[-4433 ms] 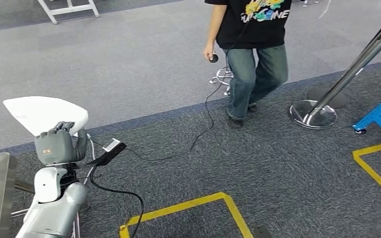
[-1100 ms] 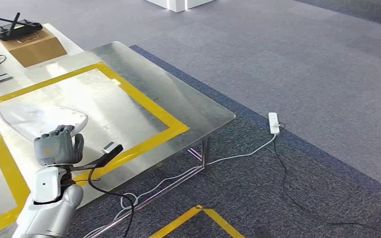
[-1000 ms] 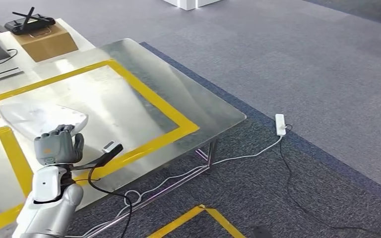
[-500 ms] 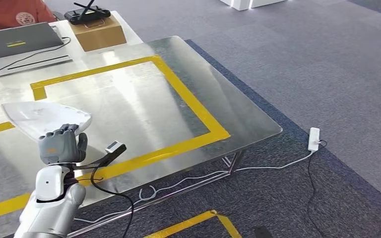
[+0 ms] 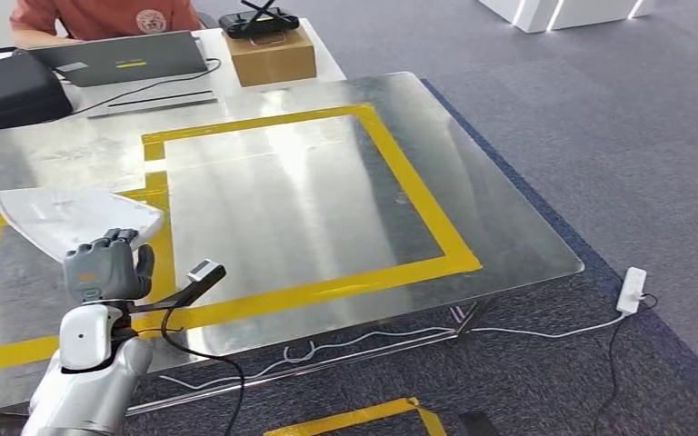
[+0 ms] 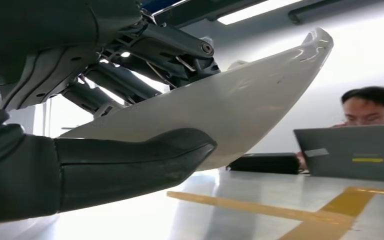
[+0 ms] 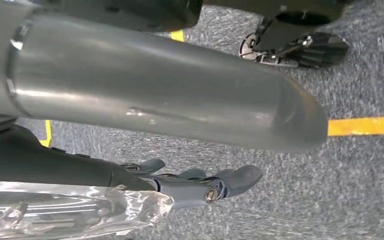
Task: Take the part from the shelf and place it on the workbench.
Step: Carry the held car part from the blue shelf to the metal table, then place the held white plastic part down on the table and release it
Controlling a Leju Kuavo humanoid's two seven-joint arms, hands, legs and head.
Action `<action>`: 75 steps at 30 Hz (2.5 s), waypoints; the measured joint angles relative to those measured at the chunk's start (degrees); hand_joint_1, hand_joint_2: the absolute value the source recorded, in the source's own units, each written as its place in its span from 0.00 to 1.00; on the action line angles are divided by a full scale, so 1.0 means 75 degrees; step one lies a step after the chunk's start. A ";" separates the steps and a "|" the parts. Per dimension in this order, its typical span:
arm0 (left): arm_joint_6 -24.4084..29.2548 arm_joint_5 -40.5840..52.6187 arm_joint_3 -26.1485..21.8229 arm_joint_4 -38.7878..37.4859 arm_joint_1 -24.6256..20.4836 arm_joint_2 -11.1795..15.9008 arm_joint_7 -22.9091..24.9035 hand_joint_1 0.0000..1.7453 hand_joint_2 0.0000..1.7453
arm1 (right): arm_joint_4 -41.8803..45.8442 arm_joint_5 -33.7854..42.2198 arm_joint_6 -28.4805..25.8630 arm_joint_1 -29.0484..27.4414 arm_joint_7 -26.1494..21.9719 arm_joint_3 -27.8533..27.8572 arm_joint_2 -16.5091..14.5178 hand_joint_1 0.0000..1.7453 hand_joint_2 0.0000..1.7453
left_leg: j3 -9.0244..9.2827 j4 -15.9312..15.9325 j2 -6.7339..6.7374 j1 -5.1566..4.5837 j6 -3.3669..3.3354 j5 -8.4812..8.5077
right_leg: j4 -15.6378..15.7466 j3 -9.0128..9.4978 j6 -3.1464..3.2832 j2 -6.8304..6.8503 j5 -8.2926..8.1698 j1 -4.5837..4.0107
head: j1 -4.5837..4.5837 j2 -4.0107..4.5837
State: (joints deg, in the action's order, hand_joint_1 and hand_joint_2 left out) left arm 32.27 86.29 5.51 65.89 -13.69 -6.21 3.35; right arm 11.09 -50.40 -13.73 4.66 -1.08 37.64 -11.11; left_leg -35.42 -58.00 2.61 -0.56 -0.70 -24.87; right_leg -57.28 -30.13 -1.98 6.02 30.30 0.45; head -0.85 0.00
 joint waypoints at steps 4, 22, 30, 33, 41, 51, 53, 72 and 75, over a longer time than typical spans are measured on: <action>-0.0008 -0.0027 -0.0004 -0.0009 -0.0025 -0.0010 0.0008 1.00 1.00 | 0.0002 -0.0001 -0.0002 0.0021 -0.0004 0.0013 -0.0001 0.00 0.00 | 0.0083 0.0115 -0.0322 0.0085 -0.0133 0.0028 | -0.1059 -0.0468 -0.0108 -0.0592 0.0604 0.0026 | 0.0079 0.0000; -0.0015 -0.0067 -0.0003 -0.0093 0.0058 -0.0029 0.0008 1.00 1.00 | 0.0002 0.0140 0.0000 0.0014 -0.0203 0.0203 0.0001 0.00 0.00 | 0.0116 0.0085 -0.1001 0.0067 -0.0064 -0.0039 | -0.0034 -0.0369 0.0055 -0.1134 -0.0304 0.0027 | 0.0104 0.0000; -0.0023 -0.0050 -0.0003 -0.0095 0.0051 -0.0028 0.0008 1.00 1.00 | 0.0002 0.0146 0.0113 0.0015 -0.0219 0.0237 0.0001 0.00 0.00 | 0.0114 0.0091 -0.1000 0.0080 0.0045 -0.0056 | -0.0041 -0.0359 0.0078 -0.1133 -0.0291 0.0018 | 0.0110 0.0000; -0.0026 0.0046 -0.0003 -0.0105 0.0028 -0.0020 0.0012 1.00 1.00 | 0.0002 0.0139 0.0165 0.0016 -0.0208 0.0240 0.0001 0.00 0.00 | 0.0113 0.0089 -0.1000 0.0069 0.0045 -0.0056 | -0.0034 -0.0353 0.0077 -0.1132 -0.0291 0.0028 | 0.0110 0.0000; -0.0125 0.0248 -0.0007 -0.0503 -0.0364 0.0102 0.0304 1.00 1.00 | 0.0002 0.0073 0.0259 0.0019 -0.0154 0.0242 0.0001 0.00 0.00 | 0.0112 0.0082 -0.0999 0.0047 0.0043 -0.0056 | -0.0027 -0.0347 0.0067 -0.1131 -0.0298 0.0052 | 0.0109 0.0000; -0.0111 0.0257 -0.0205 -0.1554 -0.0882 0.0439 0.0595 1.00 1.00 | 0.0002 -0.0055 0.0323 0.0029 -0.0101 0.0279 0.0001 0.00 0.00 | 0.0113 0.0082 -0.0999 0.0047 0.0043 -0.0056 | -0.0027 -0.0348 0.0066 -0.1132 -0.0298 0.0053 | 0.0109 0.0000; -0.0100 0.0256 -0.0241 -0.1668 -0.0914 0.0482 0.0604 1.00 1.00 | 0.0002 -0.0072 0.0323 0.0031 -0.0096 0.0283 0.0001 0.00 0.00 | 0.0113 0.0082 -0.0999 0.0048 0.0043 -0.0056 | -0.0028 -0.0349 0.0066 -0.1131 -0.0298 0.0053 | 0.0109 0.0000; 0.0628 0.0226 -0.0694 -0.3211 -0.1412 0.0662 0.0374 1.00 1.00 | 0.0003 -0.0529 0.0030 0.0149 0.0047 0.0270 -0.0002 0.00 0.00 | 0.0341 0.0291 -0.1083 0.0217 0.0013 -0.0043 | -0.0676 -0.0791 -0.0301 -0.1086 -0.0242 0.0221 | 0.0167 0.0000; 0.0684 0.0225 -0.0731 -0.3253 -0.1424 0.0652 0.0337 1.00 1.00 | -0.0003 -0.0522 0.0052 0.0151 0.0041 0.0271 -0.0014 0.00 0.00 | 0.0247 0.0140 -0.1241 0.0230 0.0182 -0.0107 | -0.0086 -0.0424 -0.0173 -0.1280 -0.0336 0.0223 | 0.0187 0.0000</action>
State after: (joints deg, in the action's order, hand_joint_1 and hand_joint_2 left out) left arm 37.40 87.98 0.03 41.50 -24.37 -1.32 5.88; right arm 11.07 -54.31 -13.34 5.79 -0.77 39.67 -11.22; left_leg -33.57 -56.95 -6.69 1.17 0.66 -25.67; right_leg -57.92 -33.31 -3.28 -3.59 27.78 2.13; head 0.56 0.00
